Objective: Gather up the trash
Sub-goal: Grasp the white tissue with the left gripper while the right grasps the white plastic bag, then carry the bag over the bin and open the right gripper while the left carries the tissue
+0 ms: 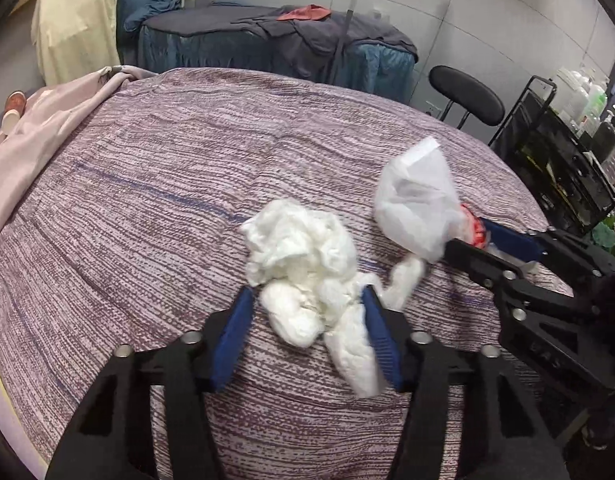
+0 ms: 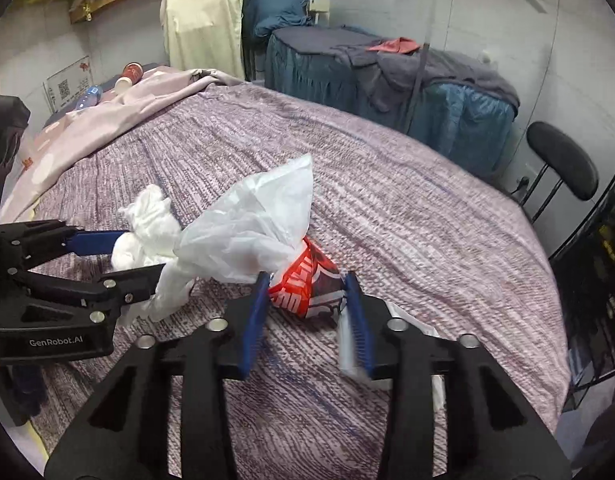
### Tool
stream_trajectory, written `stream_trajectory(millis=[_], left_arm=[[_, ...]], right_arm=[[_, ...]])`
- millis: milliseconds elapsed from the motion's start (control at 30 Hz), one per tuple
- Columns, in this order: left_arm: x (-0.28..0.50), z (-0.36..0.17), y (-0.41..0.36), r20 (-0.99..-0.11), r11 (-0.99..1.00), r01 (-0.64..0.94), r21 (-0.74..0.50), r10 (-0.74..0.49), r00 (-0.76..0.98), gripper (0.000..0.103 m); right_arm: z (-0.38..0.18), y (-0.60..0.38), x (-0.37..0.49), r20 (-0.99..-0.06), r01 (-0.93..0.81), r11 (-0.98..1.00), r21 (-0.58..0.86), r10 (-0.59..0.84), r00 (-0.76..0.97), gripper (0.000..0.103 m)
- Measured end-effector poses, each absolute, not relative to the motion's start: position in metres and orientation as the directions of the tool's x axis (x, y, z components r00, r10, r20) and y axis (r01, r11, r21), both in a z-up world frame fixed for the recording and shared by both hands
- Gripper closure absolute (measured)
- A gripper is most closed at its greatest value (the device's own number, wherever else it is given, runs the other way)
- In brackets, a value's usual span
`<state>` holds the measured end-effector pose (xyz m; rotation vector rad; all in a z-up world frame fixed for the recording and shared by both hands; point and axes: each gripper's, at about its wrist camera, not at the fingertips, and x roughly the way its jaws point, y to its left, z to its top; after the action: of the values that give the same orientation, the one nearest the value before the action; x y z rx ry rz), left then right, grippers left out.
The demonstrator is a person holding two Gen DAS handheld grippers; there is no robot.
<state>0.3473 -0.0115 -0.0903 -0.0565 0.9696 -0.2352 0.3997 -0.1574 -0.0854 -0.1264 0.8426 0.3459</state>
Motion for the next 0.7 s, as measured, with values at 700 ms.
stream_trajectory(millis=[700], left_arm=[[0.257,-0.040,-0.009,-0.679,0.953,0.221,-0.207,-0.303,0.668,0.080]], right_arm=[[-0.038,-0.195,0.294,-0.641,-0.342,0.920,0.190,0.380,0.667,0.075]])
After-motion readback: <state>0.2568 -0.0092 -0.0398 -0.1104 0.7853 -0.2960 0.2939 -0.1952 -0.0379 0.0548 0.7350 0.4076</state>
